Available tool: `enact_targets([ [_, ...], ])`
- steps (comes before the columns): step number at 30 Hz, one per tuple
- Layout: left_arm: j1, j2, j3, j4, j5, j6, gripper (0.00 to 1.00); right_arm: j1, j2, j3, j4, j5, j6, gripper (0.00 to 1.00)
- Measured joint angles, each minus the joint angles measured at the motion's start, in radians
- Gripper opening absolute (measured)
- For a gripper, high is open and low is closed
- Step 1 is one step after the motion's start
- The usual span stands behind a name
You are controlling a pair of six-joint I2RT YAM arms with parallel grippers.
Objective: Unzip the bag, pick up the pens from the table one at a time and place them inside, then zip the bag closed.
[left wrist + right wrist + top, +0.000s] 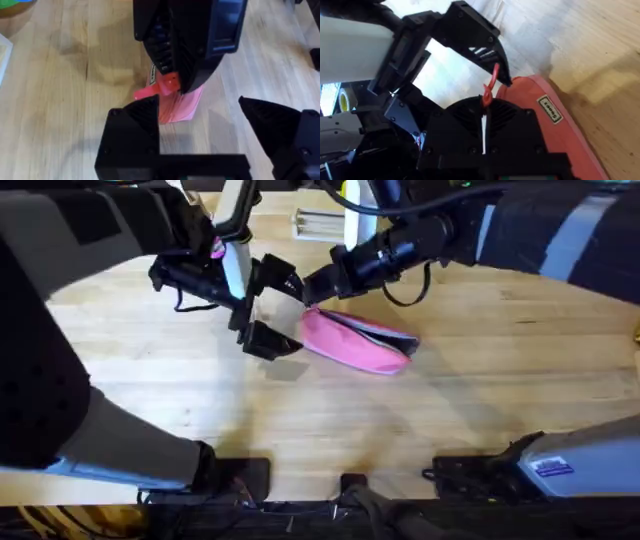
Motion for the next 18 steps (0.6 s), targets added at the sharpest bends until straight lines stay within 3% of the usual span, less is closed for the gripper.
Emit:
enact_targets([
  [6,-0.032,0.127,0.000,0.035,0.061,0.000,0.958,0.000,0.000,0.000,0.000,0.000,0.000,0.031],
  [14,-0.032,0.139,0.000,0.037,0.121,0.000,0.955,0.000,0.000,0.000,0.000,0.000,0.000,0.031],
  [16,-0.032,0.139,0.000,0.036,0.128,0.000,0.831,0.000,0.000,0.000,0.000,0.000,0.000,0.031],
  [18,-0.032,0.139,0.000,0.044,0.131,0.000,0.541,0.000,0.000,0.000,-0.001,-0.001,0.000,0.031],
])
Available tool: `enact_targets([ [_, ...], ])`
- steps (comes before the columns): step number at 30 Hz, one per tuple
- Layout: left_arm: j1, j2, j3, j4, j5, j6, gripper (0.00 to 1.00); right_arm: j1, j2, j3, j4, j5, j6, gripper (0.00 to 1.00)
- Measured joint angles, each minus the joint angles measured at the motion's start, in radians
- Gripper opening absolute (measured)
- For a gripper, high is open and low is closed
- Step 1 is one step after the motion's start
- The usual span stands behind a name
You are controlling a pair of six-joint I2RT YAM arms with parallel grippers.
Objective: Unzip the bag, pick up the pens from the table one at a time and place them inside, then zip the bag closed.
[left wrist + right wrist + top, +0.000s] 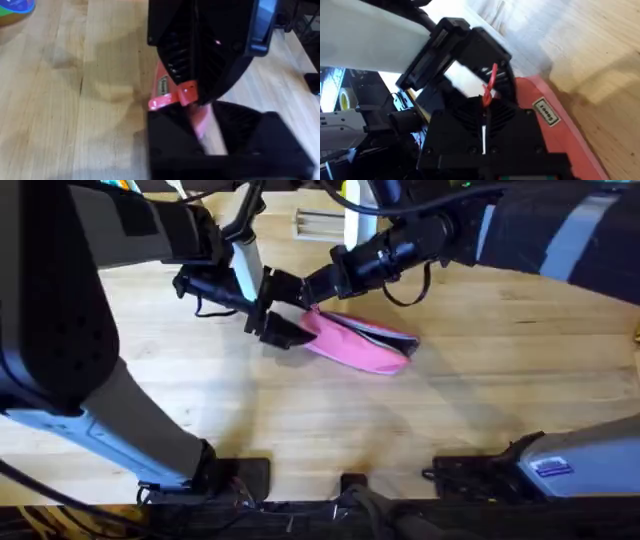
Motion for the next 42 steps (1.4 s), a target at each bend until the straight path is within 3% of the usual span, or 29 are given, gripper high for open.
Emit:
enact_targets([
  [3,0.002,0.000,0.000,0.010,-0.003,0.001,0.097,0.001,0.000,0.000,-0.004,-0.003,0.000,0.031],
  [5,0.002,0.000,0.000,0.005,-0.003,0.003,0.050,0.002,0.000,0.000,-0.007,-0.005,0.000,0.031],
  [19,-0.002,0.000,0.000,0.003,-0.012,-0.001,0.044,-0.051,0.000,0.032,-0.222,0.030,0.009,0.031],
  [32,-0.023,0.000,0.000,-0.001,0.011,-0.004,0.043,-0.211,0.000,0.039,-0.441,0.075,0.060,0.034],
  [42,-0.031,0.000,0.000,-0.009,0.053,-0.005,0.044,-0.355,-0.032,0.038,-0.479,0.153,0.125,0.033],
])
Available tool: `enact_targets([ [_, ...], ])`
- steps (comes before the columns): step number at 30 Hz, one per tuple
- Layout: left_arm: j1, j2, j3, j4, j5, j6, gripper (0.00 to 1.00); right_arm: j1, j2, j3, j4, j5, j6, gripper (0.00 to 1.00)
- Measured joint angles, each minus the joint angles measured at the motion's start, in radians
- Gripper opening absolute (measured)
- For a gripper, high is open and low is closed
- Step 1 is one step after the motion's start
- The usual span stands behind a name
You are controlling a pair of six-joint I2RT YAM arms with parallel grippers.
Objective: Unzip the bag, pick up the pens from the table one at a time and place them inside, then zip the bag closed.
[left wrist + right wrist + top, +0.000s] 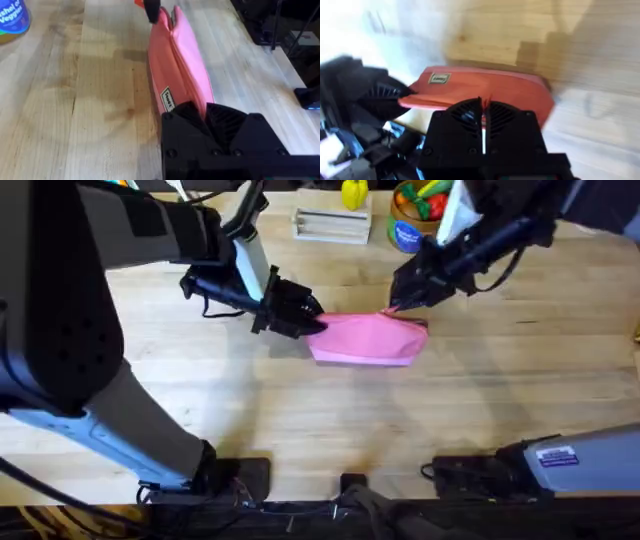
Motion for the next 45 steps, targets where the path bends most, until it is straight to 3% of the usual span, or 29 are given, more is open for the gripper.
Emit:
enact_targets([
  [10,0.006,0.000,0.000,-0.019,-0.020,-0.001,0.044,-0.184,-0.008,0.000,-0.021,0.085,0.042,0.033],
  [19,0.006,0.000,0.000,-0.026,-0.028,-0.002,0.044,-0.193,-0.008,-0.007,-0.047,0.171,0.120,0.034],
  [25,0.006,0.000,0.000,-0.029,-0.027,-0.003,0.043,-0.192,-0.008,-0.086,-0.016,0.263,0.238,0.034],
  [33,0.006,0.000,0.000,-0.029,-0.031,-0.002,0.043,-0.193,-0.027,-0.133,0.019,0.273,0.285,0.038],
  [34,0.006,0.000,0.000,-0.029,-0.034,-0.002,0.043,-0.193,-0.041,-0.133,0.019,0.273,0.278,0.077],
  [40,0.025,0.000,0.000,-0.030,-0.074,-0.002,0.042,-0.212,-0.208,-0.113,0.014,0.345,0.188,0.920],
  [42,0.028,0.000,0.000,-0.030,-0.077,-0.002,0.042,-0.203,-0.283,-0.106,0.002,0.353,0.153,0.991],
  [45,0.028,0.000,0.000,-0.030,-0.080,-0.002,0.042,-0.179,-0.389,-0.101,-0.031,0.361,0.104,0.997],
])
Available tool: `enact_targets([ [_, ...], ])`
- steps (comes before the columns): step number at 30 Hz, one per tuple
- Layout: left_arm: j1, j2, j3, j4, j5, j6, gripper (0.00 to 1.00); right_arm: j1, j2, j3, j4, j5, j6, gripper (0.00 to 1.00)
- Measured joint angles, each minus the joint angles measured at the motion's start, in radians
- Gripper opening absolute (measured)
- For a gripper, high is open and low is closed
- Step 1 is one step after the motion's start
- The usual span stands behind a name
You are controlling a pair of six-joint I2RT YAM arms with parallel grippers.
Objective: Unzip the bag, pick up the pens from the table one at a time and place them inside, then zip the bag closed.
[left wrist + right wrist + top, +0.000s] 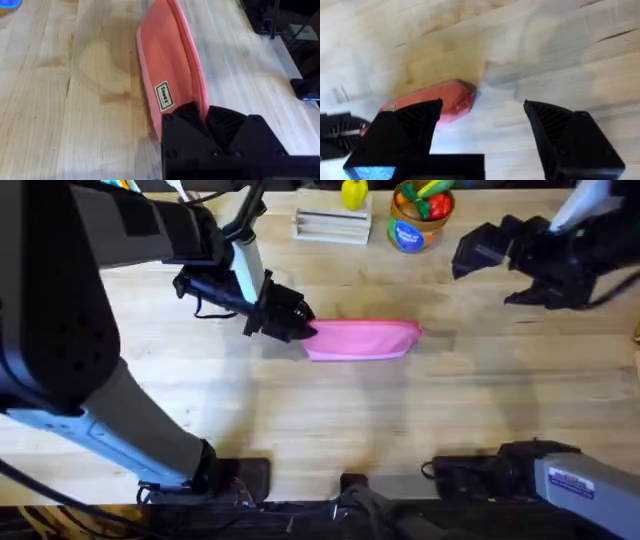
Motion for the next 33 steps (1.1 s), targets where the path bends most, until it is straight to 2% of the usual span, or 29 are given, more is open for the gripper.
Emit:
enact_targets([
  [4,0.000,0.000,0.000,0.000,0.000,0.000,0.048,0.037,-0.116,0.004,-0.062,0.006,-0.064,0.997],
  [5,0.000,0.000,0.000,0.001,0.000,0.005,0.135,0.043,-0.137,0.004,-0.078,0.007,-0.075,0.997],
  [10,0.000,0.000,0.000,-0.007,0.015,-0.001,0.900,0.048,-0.204,0.004,-0.116,0.010,-0.104,0.997],
  [11,0.000,0.000,0.000,-0.009,0.017,-0.003,0.967,0.048,-0.211,0.004,-0.118,0.010,-0.109,0.997],
  [20,0.000,0.000,0.000,0.008,0.021,-0.004,0.995,0.048,-0.242,0.004,-0.127,0.033,-0.171,0.997],
  [23,0.002,0.000,0.001,-0.020,0.006,-0.003,0.996,0.048,-0.243,0.004,-0.130,0.037,-0.190,0.997],
  [27,0.013,-0.025,0.020,-0.089,-0.043,-0.003,0.995,0.048,-0.264,0.004,-0.129,0.040,-0.226,0.997],
  [33,0.052,-0.185,0.130,-0.217,-0.150,-0.005,0.995,0.048,-0.311,0.004,-0.123,0.040,-0.265,0.997],
])
